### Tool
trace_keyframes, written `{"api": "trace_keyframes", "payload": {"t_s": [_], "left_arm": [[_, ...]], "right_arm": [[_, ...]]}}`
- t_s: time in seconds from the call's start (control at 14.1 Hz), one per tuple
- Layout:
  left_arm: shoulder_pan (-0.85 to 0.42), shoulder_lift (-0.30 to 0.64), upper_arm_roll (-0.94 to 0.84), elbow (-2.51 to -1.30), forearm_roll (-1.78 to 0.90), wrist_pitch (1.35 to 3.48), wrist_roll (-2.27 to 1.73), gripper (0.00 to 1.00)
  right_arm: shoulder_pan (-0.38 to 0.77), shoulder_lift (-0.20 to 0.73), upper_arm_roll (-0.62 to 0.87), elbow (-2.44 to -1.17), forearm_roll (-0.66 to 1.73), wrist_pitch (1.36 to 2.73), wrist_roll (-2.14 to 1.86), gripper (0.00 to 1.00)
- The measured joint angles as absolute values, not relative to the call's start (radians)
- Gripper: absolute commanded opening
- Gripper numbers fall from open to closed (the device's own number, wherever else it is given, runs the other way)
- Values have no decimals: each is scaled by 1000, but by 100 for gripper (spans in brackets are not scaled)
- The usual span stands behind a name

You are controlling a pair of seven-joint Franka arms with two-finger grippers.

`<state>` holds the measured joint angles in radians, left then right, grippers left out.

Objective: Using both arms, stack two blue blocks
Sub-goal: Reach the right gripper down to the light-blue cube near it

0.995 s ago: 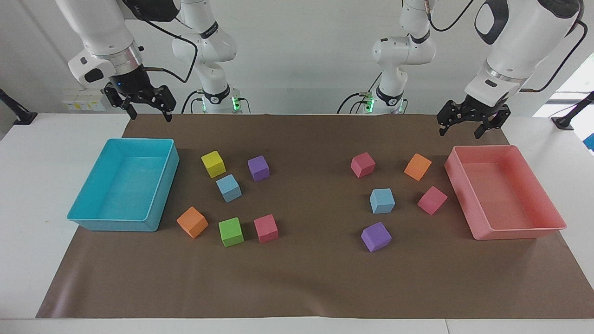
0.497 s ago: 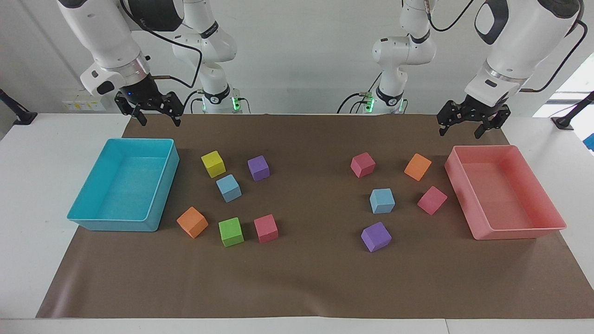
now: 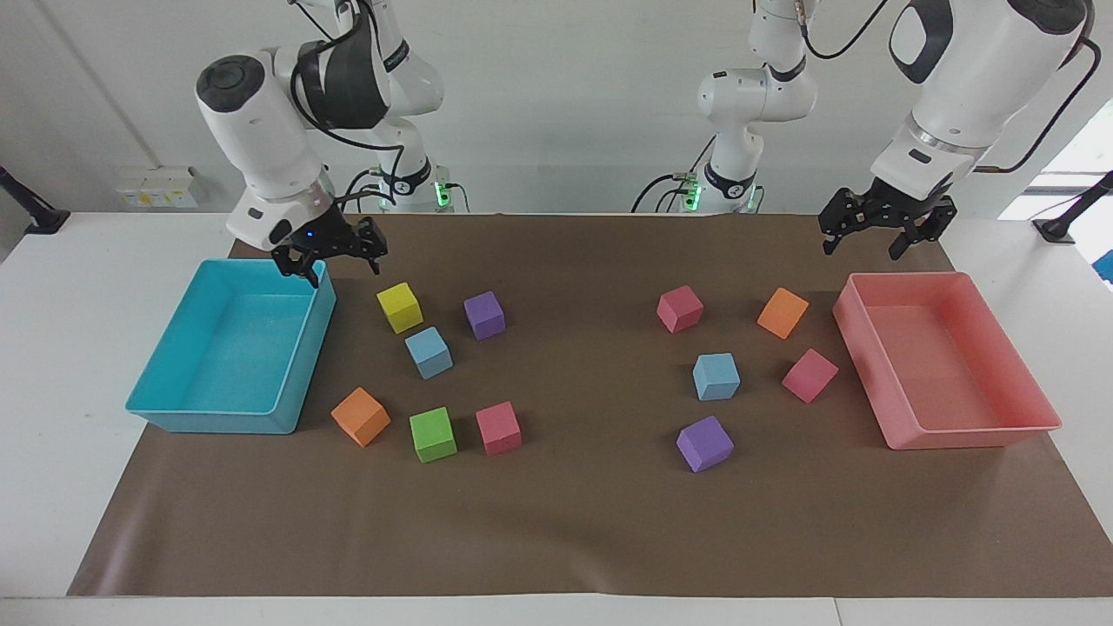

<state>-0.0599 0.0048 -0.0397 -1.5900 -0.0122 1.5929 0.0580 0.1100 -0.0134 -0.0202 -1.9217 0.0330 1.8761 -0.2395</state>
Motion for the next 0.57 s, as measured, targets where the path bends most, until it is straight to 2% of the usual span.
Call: {"api": "trace_keyframes", "payload": {"t_s": [0.21, 0.57], "left_arm": [[-60, 5, -40, -1590, -12, 1593, 58, 100], [-60, 5, -40, -1590, -12, 1593, 58, 100]], "right_arm": [[151, 51, -19, -1974, 33, 2023, -334, 100], [165, 128, -19, -2006, 105, 2135, -479, 100]]}}
